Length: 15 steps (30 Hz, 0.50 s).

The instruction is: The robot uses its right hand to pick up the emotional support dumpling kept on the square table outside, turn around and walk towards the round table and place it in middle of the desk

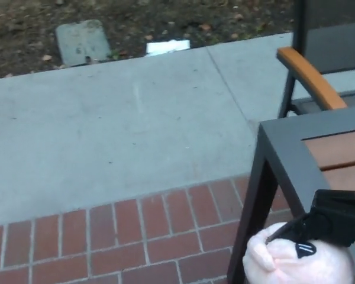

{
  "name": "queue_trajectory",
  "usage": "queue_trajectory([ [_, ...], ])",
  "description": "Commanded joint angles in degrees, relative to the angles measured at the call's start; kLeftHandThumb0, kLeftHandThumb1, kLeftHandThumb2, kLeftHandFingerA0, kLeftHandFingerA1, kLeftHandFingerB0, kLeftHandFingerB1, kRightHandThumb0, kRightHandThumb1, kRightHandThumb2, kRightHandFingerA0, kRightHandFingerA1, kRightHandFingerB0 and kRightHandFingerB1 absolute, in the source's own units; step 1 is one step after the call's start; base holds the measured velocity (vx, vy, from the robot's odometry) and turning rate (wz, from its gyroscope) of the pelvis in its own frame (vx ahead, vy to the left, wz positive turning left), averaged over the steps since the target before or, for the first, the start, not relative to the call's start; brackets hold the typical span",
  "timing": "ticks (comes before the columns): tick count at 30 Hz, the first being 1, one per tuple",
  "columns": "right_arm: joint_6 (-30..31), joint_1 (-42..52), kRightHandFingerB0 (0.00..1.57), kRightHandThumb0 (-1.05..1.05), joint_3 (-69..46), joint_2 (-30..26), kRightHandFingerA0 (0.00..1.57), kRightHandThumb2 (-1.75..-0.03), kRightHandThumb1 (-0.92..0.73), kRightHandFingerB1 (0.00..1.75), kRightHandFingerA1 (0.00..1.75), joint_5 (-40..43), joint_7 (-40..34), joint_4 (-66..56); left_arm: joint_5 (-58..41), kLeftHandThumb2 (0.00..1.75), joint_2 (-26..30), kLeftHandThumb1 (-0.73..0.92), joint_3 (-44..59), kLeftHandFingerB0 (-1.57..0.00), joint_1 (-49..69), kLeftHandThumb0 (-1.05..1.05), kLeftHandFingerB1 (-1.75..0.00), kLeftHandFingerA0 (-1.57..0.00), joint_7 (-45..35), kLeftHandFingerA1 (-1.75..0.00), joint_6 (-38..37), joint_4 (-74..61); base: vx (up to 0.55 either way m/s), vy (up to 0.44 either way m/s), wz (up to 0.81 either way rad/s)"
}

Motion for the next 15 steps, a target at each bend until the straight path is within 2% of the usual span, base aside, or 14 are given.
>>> queue_trajectory([
  [1, 1.4, -0.1, 0.92, -0.12, -0.2, 0.0, 0.94, -1.00, -0.57, 1.12, 1.46, -0.2, 1.5, -0.8, 0.0, 0.87, 0.1, 0.47, -0.1, -0.90, 0.1, -0.09, -0.81, -0.97, -0.1, -1.13, -3.6, -0.1, 0.14, -0.070, 0.94],
  [2, 1.4, -0.3, 0.92, -0.16, -0.3, 0.2, 0.96, -1.02, -0.54, 1.19, 1.49, -0.5, 1.4, -0.8, 0.1, 0.85, 0.1, 0.49, -0.2, -0.89, 0.0, -0.10, -0.78, -0.96, 0.1, -1.12, -3.6, -0.1, 0.14, -0.062, 1.01],
  [5, 1.4, -0.5, 0.92, -0.16, -0.4, 0.6, 0.96, -1.02, -0.54, 1.19, 1.49, -1.0, 1.4, -0.7, 0.3, 0.85, 0.1, 0.49, -0.3, -0.89, -0.2, -0.10, -0.78, -0.96, 0.4, -1.12, -3.5, -0.1, 0.07, -0.099, 1.06],
  [7, 0.8, -1.4, 0.93, -0.17, 0.1, 0.6, 0.96, -1.02, -0.54, 1.14, 1.45, -1.2, 1.6, 1.2, 0.3, 0.90, 0.0, 0.51, -0.3, -0.89, -0.7, -0.10, -0.78, -0.95, 0.4, -1.08, -3.3, -0.1, 0.02, -0.093, 1.00],
  [11, 1.1, -2.2, 0.91, -0.13, 0.5, 0.5, 0.92, -1.01, -0.57, 1.12, 1.46, -1.3, 1.9, 2.2, 0.3, 0.89, 0.1, 0.51, -0.4, -0.88, -1.1, -0.11, -0.78, -0.94, 0.5, -1.10, -3.1, -0.1, 0.01, -0.069, 1.13],
  [12, 2.2, -3.5, 0.94, -0.14, 1.0, 0.6, 0.95, -0.98, -0.59, 1.01, 1.38, -1.2, 2.3, 2.7, -0.2, 0.88, 0.0, 0.49, -0.1, -0.90, -1.5, -0.10, -0.80, -1.00, 0.2, -1.14, -3.0, -0.3, 0.00, -0.046, 1.13],
  [15, 2.5, -4.1, 0.94, -0.14, 1.0, 0.6, 0.95, -0.98, -0.59, 1.01, 1.38, -1.1, 2.6, 3.0, -0.3, 0.88, -0.2, 0.49, 0.1, -0.90, -1.7, -0.10, -0.80, -1.00, 0.1, -1.14, -3.0, -0.3, 0.10, 0.176, 1.03],
])
